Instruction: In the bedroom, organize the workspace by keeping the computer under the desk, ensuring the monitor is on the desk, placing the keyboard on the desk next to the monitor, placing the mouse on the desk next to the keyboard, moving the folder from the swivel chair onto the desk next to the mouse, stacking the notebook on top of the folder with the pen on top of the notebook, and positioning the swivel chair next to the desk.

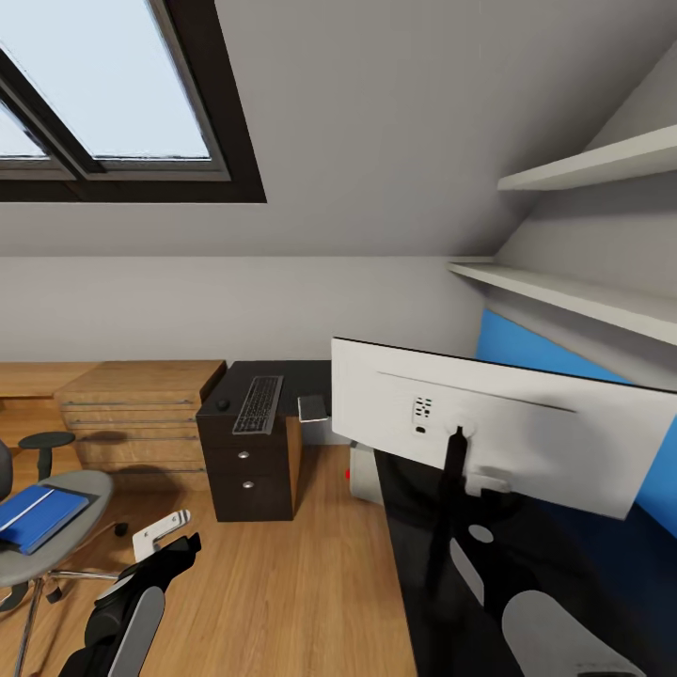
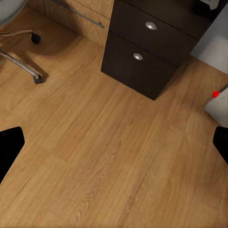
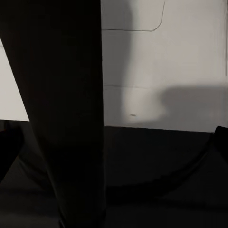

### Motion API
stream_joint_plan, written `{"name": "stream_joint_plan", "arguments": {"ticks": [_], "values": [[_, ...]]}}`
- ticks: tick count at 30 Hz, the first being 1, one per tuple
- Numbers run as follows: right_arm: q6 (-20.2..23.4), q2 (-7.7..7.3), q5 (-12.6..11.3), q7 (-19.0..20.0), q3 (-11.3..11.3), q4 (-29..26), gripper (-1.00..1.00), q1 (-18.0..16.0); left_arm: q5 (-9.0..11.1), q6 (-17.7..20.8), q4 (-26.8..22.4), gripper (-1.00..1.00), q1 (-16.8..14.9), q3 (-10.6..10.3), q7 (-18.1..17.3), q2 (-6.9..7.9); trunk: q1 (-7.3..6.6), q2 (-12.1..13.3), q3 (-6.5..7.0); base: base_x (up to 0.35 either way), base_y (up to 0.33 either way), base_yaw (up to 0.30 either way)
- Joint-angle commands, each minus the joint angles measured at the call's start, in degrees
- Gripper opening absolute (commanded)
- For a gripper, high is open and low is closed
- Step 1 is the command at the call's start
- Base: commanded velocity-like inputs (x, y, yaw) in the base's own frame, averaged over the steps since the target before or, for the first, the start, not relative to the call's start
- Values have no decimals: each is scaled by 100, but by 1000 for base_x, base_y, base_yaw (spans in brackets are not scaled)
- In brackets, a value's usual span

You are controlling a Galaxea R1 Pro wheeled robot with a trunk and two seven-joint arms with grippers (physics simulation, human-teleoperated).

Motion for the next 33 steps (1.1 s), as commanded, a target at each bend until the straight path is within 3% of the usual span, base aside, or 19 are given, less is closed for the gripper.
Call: {"name": "stream_joint_plan", "arguments": {"ticks": [1, 33], "values": [[-33, 0, -38, -8, -19, 1, 100, -9, 60, 15, -5, 100, -4, 4, 41, -2, 1, -7, -9, 0, 0, 0], [114, 22, -46, 42, -37, -6, 100, -262, 60, 11, 1, 100, -4, -4, 41, -2, 1, -7, -9, 0, 0, 0]]}}
